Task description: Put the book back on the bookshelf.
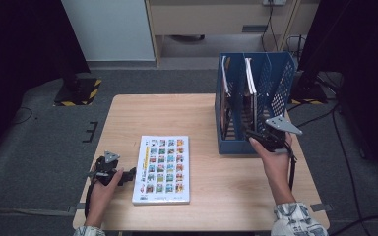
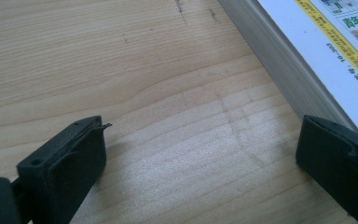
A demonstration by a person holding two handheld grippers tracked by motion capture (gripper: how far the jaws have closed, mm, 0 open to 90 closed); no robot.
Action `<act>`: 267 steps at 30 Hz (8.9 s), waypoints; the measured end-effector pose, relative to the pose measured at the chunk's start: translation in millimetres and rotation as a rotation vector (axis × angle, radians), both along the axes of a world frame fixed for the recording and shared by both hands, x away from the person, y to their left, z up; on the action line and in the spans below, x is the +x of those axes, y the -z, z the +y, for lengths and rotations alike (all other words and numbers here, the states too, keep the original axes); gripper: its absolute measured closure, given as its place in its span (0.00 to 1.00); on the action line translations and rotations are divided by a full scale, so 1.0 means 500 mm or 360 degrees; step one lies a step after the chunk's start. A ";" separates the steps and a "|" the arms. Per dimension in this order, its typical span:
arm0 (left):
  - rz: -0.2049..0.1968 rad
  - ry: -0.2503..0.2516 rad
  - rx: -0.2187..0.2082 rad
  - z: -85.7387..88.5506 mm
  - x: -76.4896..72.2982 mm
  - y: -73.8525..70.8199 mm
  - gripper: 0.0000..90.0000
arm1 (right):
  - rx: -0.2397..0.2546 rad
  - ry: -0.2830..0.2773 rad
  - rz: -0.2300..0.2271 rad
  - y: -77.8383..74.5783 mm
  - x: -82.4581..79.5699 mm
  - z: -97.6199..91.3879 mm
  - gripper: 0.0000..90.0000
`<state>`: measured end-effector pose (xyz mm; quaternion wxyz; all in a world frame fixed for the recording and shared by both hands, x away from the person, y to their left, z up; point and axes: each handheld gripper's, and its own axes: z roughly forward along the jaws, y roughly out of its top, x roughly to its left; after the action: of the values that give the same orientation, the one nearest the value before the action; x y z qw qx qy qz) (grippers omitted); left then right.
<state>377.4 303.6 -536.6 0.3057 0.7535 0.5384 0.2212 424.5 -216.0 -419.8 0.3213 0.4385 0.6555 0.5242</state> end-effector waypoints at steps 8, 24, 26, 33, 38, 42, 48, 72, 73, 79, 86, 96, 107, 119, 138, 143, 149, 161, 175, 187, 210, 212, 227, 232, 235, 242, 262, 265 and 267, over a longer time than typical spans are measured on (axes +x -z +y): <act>0.0006 0.0002 -0.0001 -0.002 0.000 0.000 0.00 | 0.0000 -0.0071 0.0027 0.007 -0.026 0.009 0.19; 0.0007 0.0032 -0.0011 0.000 -0.003 0.000 0.00 | 0.0014 -0.0272 0.0096 0.017 -0.046 0.071 0.07; 0.0005 0.0040 -0.0016 0.001 -0.003 0.000 0.00 | 0.0018 -0.0291 0.0095 0.019 -0.050 0.079 0.07; -0.0014 0.0003 -0.0062 0.011 -0.005 -0.008 0.04 | -0.0061 -0.0387 0.0088 0.024 -0.059 0.116 0.09; -0.0040 0.0008 -0.0107 0.009 -0.010 -0.017 0.05 | -0.0097 -0.0443 0.0080 0.026 -0.069 0.145 0.13; -0.0055 0.0029 -0.0134 0.001 -0.013 -0.026 0.06 | -0.0140 -0.0494 0.0119 0.036 -0.073 0.171 0.15; -0.0079 0.0070 -0.0169 -0.009 -0.022 -0.041 0.10 | -0.0170 -0.0552 0.0168 0.055 -0.079 0.209 0.22; -0.0010 0.0202 -0.0237 -0.079 -0.033 -0.050 0.32 | -0.0340 -0.0876 0.0511 0.170 -0.098 0.355 0.41; 0.0005 0.0206 -0.0233 -0.082 -0.032 -0.048 0.32 | -0.0347 -0.0874 0.0521 0.173 -0.099 0.357 0.40; 0.0030 0.0197 -0.0217 -0.086 -0.025 -0.040 0.29 | -0.0326 -0.0877 0.0570 0.184 -0.095 0.359 0.35; 0.0052 0.0180 -0.0242 -0.085 -0.019 -0.031 0.28 | -0.0337 -0.0872 0.0605 0.194 -0.094 0.360 0.31; 0.0086 0.0181 -0.0327 -0.080 -0.012 -0.024 0.27 | -0.0383 -0.0862 0.0640 0.205 -0.093 0.364 0.28; 0.0100 0.0189 -0.0375 -0.081 -0.006 -0.019 0.27 | -0.0358 -0.0866 0.0672 0.214 -0.092 0.363 0.26; 0.0086 0.0210 -0.0382 -0.093 -0.003 -0.016 0.25 | -0.0238 -0.0858 0.0771 0.224 -0.088 0.358 0.24; 0.0015 0.0132 -0.0437 -0.089 -0.022 -0.055 0.46 | -0.0195 -0.0850 0.0797 0.229 -0.088 0.359 0.22; 0.0082 0.0216 -0.0470 -0.086 -0.028 -0.054 0.50 | -0.0195 -0.0855 0.0796 0.229 -0.088 0.358 0.21; 0.0081 0.0219 -0.0503 -0.104 -0.014 -0.046 0.47 | -0.0200 -0.0859 0.0797 0.229 -0.089 0.358 0.21; -0.0001 0.0169 -0.0467 -0.113 -0.010 -0.042 0.76 | -0.0211 -0.0867 0.0784 0.230 -0.089 0.358 0.19; -0.0239 0.0253 -0.0339 -0.139 -0.039 -0.076 0.91 | -0.0235 -0.0878 0.0781 0.230 -0.087 0.358 0.14; -0.0035 0.0252 -0.0428 -0.111 -0.006 -0.054 0.78 | -0.0247 -0.0897 0.0776 0.231 -0.084 0.362 0.12; -0.0154 0.0263 -0.0471 -0.141 0.019 -0.059 0.91 | -0.0260 -0.0917 0.0773 0.231 -0.075 0.359 0.11; -0.0201 0.0279 -0.0463 -0.145 0.011 -0.066 0.92 | -0.0257 -0.0913 0.0782 0.230 -0.074 0.358 0.11; -0.0436 0.0404 -0.0401 -0.160 -0.035 -0.124 0.92 | -0.0159 -0.0990 0.0837 0.230 -0.051 0.355 0.10; -0.0435 0.0407 -0.0458 -0.153 -0.034 -0.123 0.92 | -0.0103 -0.1014 0.0839 0.234 -0.041 0.362 0.11; -0.0426 0.0400 -0.0474 -0.149 -0.029 -0.118 0.92 | -0.0092 -0.1019 0.0843 0.234 -0.035 0.364 0.11; -0.0304 0.0277 -0.0429 -0.133 -0.007 -0.081 0.88 | -0.0094 -0.1014 0.0815 0.237 -0.037 0.364 0.12; -0.0093 0.0063 -0.0183 -0.101 0.014 -0.024 0.25 | -0.0086 -0.1004 0.0802 0.239 -0.040 0.364 0.11; -0.0042 0.0059 -0.0265 -0.096 0.016 -0.020 0.27 | -0.0092 -0.1008 0.0799 0.239 -0.040 0.364 0.11; -0.0039 0.0071 -0.0295 -0.095 0.016 -0.018 0.30 | -0.0093 -0.1009 0.0796 0.239 -0.039 0.365 0.11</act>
<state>385.4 256.0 -527.4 0.3855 0.7311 0.5359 0.1727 404.9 -33.4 -539.1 -0.0134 0.3194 0.8309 0.4555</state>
